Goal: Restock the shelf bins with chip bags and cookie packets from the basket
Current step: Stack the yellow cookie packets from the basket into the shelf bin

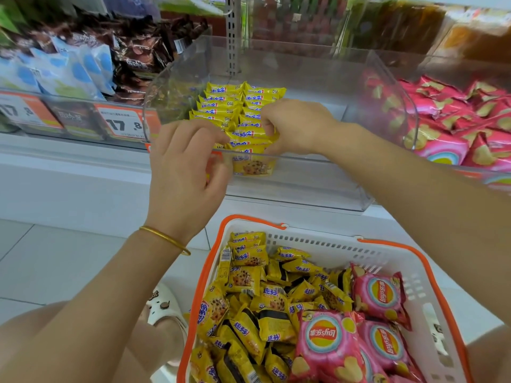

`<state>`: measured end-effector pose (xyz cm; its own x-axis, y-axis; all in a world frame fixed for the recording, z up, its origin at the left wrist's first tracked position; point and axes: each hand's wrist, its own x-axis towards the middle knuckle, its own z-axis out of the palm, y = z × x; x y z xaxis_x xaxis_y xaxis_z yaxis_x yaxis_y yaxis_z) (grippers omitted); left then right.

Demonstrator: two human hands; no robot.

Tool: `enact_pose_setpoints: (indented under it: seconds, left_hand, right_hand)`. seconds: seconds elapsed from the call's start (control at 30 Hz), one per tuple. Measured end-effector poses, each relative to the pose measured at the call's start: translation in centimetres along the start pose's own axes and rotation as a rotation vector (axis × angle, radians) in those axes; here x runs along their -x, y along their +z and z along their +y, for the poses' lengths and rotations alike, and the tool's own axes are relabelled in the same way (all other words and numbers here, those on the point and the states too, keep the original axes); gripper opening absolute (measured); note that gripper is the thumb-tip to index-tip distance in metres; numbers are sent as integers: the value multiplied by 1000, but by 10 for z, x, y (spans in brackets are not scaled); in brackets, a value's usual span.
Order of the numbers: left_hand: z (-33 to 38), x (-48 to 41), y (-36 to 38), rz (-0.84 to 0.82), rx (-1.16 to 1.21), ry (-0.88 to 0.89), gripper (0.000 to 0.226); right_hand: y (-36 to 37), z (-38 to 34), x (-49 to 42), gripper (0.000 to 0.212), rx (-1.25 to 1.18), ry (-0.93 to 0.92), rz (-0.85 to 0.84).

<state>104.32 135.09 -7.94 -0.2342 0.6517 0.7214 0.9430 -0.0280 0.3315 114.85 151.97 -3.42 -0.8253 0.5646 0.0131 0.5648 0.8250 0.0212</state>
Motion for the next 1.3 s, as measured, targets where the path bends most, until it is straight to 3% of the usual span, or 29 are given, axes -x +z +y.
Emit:
enact_pose_setpoints:
  seconds: [0.1, 0.2, 0.27, 0.33, 0.4, 0.47, 0.67, 0.8, 0.9, 1.0, 1.1, 1.2, 1.3]
  left_hand:
    - [11, 5, -10, 35, 20, 66, 25]
    - [17, 19, -12, -63, 61, 104, 25]
    - [16, 32, -6, -204, 59, 117, 27]
    - [13, 44, 2, -350, 40, 108, 30]
    - [11, 53, 10, -470, 24, 86, 33]
    - [9, 58, 15, -545, 18, 71, 36]
    - [7, 59, 25, -599, 22, -21, 37]
    - [8, 60, 33, -744, 9, -62, 27]
    - [10, 64, 38, -898, -11, -70, 29]
    - [10, 68, 44, -1086, -62, -84, 32]
    - [14, 67, 46, -1228, -10, -133, 36]
    - [22, 61, 45, -1277, 106, -225, 43]
    - [26, 55, 45, -1209, 214, -263, 32]
  right_hand:
    - [-18, -6, 27, 30, -131, 12, 127]
    - [-24, -22, 78, 23, -512, -30, 231]
    - [12, -39, 105, 18, -643, -9, 56]
    - [71, -59, 117, 19, -579, 12, -272]
    - [135, -79, 124, 38, -489, 16, -578]
    - [181, -98, 133, 55, -440, 31, -716]
    - [223, -109, 145, 34, -390, 85, -570]
    - [220, -87, 142, 12, -616, 181, -473]
    - [215, -71, 145, 8, -807, 277, -431]
    - [200, -54, 148, 7, -1196, 445, -422]
    - [178, -40, 151, 11, -1531, 489, -389]
    - [158, -32, 152, 16, -1702, 508, -329]
    - [143, -28, 151, 13, -1776, 543, -250]
